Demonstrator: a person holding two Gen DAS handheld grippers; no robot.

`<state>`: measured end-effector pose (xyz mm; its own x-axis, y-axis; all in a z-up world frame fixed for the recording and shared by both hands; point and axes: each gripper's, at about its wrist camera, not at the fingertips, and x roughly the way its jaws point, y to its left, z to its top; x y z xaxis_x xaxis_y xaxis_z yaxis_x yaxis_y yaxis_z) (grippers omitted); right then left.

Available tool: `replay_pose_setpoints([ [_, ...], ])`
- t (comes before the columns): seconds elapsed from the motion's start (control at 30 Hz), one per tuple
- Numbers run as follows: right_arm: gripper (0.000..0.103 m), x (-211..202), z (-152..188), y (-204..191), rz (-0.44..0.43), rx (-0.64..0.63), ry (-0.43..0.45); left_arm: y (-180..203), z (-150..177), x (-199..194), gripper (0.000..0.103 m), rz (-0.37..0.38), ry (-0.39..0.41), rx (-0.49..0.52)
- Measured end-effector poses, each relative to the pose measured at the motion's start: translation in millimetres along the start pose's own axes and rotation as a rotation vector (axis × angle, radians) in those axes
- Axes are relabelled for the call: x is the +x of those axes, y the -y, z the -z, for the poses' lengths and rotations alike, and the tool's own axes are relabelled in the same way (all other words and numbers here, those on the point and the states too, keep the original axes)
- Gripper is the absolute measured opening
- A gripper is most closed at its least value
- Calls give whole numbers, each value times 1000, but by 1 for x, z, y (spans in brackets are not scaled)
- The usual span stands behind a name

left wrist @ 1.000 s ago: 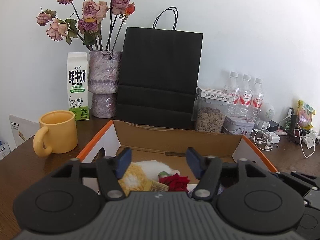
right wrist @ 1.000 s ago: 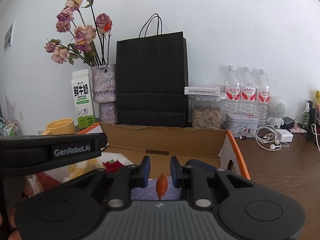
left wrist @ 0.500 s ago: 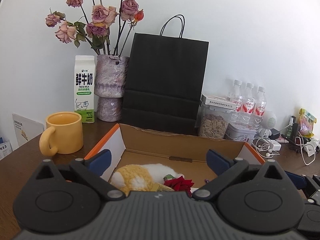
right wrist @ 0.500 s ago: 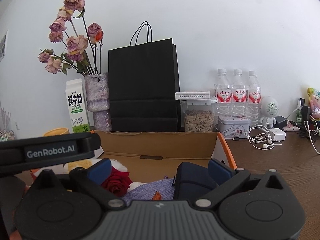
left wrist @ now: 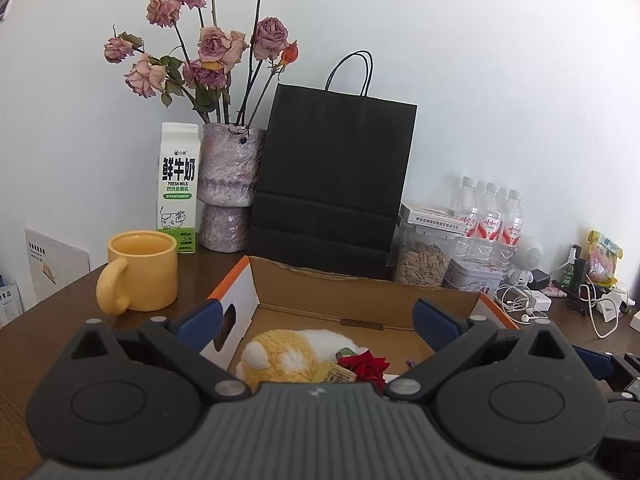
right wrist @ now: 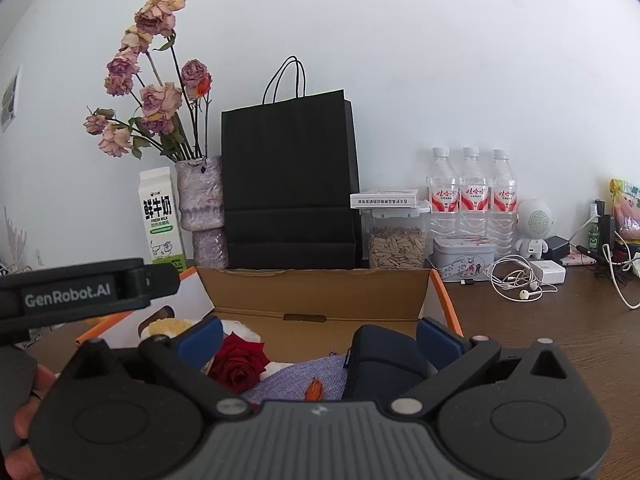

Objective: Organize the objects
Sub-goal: 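Withdraw both tools from the box and move them over the cables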

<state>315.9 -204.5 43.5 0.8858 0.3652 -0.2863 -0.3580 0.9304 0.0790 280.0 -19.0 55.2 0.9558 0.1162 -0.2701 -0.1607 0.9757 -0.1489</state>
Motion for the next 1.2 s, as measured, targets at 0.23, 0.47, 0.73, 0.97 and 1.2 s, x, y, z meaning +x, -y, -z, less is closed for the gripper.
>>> replay_pose_setpoints([
  [0.23, 103, -16, 8, -1, -1, -28, -9, -16, 12, -16, 103, 2, 0, 15],
  [0.47, 103, -32, 25, -7, -12, -70, -46, -29, 29, -32, 103, 2, -10, 24],
  [0.73, 103, -53, 48, -9, -38, -89, -96, -41, 46, -53, 103, 9, -28, 41],
  [0.97, 103, -65, 64, -9, -123, -62, -200, -53, 60, -71, 103, 22, -82, 36],
  [1.2, 103, -77, 71, -15, -137, -62, -242, -53, 71, -86, 103, 57, -125, 64],
])
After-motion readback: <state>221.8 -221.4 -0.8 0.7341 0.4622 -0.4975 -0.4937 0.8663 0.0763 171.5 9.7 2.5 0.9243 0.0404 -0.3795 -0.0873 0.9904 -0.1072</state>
